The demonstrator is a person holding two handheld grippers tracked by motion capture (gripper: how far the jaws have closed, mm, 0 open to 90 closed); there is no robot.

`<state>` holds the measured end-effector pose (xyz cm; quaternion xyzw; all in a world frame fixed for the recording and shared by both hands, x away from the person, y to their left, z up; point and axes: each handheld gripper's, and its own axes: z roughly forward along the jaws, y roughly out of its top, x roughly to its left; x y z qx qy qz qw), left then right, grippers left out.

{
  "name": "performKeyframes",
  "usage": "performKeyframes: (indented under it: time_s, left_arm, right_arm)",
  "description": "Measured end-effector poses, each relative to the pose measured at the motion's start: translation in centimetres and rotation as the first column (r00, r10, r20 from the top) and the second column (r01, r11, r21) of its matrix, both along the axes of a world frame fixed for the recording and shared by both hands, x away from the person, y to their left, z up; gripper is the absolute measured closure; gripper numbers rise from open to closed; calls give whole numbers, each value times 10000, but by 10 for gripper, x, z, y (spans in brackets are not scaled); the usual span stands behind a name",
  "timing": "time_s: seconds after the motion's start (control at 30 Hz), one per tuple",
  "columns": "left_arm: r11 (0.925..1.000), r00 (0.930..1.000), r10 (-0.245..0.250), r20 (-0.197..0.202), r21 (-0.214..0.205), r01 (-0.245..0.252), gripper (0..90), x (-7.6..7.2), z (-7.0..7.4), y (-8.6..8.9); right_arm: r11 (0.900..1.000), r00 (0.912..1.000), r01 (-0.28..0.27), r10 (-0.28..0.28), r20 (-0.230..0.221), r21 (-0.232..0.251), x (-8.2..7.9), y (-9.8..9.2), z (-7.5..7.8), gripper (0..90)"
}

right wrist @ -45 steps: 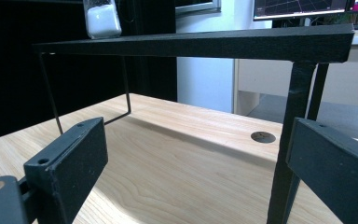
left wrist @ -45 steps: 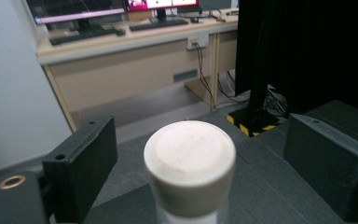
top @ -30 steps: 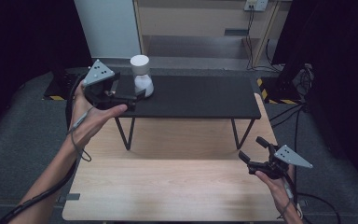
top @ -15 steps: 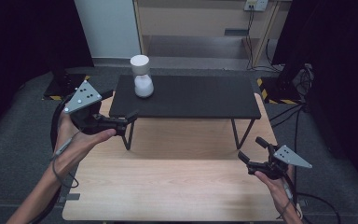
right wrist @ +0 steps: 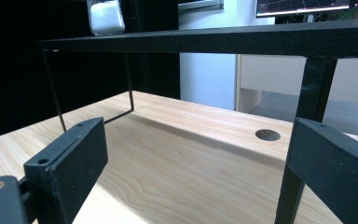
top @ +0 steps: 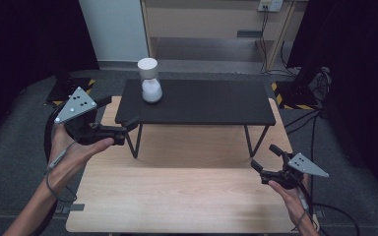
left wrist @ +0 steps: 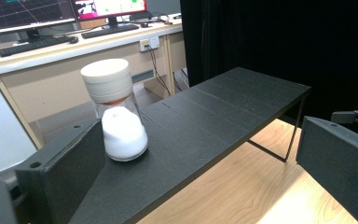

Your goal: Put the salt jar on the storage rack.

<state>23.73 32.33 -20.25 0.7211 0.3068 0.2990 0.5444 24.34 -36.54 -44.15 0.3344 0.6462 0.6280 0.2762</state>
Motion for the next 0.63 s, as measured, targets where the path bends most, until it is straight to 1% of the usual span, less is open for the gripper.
performKeyframes:
  time_s: [0.23, 0.63]
  left_arm:
    - [9999, 10000, -58, -71, -126, 57, 7, 2, -3, -2]
    - [9998, 10000, -65, -38, -194, 64, 7, 3, 0, -3]
  right_arm:
    - [10000, 10000, 6, -6, 3, 8, 0, 0, 0, 53]
    - [10000, 10000, -33, 33, -23, -7, 1, 0, 0, 53]
